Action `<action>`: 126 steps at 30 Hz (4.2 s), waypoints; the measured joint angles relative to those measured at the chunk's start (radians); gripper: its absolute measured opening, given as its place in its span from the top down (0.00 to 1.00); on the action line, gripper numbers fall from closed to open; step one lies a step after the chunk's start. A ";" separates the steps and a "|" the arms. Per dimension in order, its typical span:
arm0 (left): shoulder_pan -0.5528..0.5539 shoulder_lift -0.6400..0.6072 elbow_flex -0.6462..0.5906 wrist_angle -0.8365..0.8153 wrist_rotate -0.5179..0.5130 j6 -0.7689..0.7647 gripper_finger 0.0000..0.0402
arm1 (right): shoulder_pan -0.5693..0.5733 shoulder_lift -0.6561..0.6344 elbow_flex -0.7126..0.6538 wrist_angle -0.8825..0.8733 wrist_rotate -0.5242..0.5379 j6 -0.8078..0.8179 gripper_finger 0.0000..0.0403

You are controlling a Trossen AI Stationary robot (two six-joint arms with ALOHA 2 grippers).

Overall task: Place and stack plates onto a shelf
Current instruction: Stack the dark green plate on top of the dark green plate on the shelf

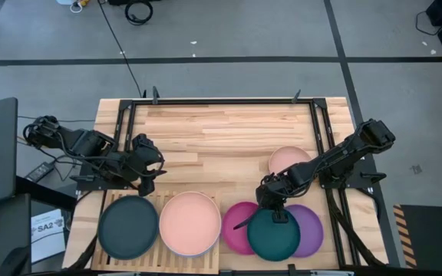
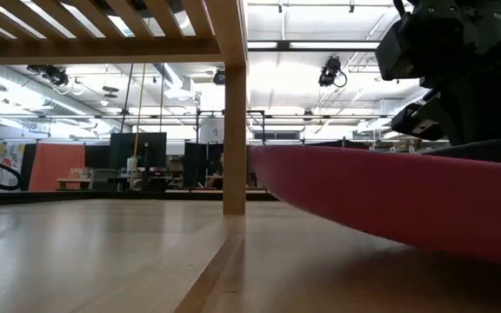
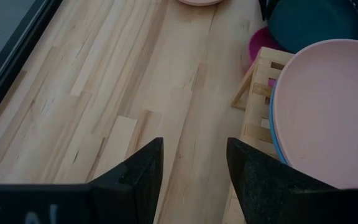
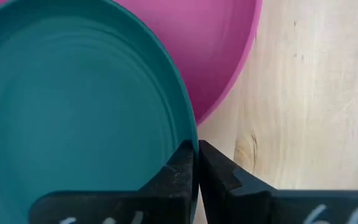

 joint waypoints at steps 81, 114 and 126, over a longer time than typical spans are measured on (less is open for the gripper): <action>0.178 0.000 0.000 0.189 -0.599 -0.001 0.55 | -0.547 -0.015 0.000 1.334 0.830 -0.338 0.95; 0.493 0.207 -0.001 0.445 -0.510 0.236 0.55 | -0.548 0.041 0.000 1.496 0.830 -0.315 0.95; 0.523 0.212 -0.001 0.449 -0.494 0.237 0.71 | -0.548 0.041 0.000 1.493 0.830 -0.316 0.95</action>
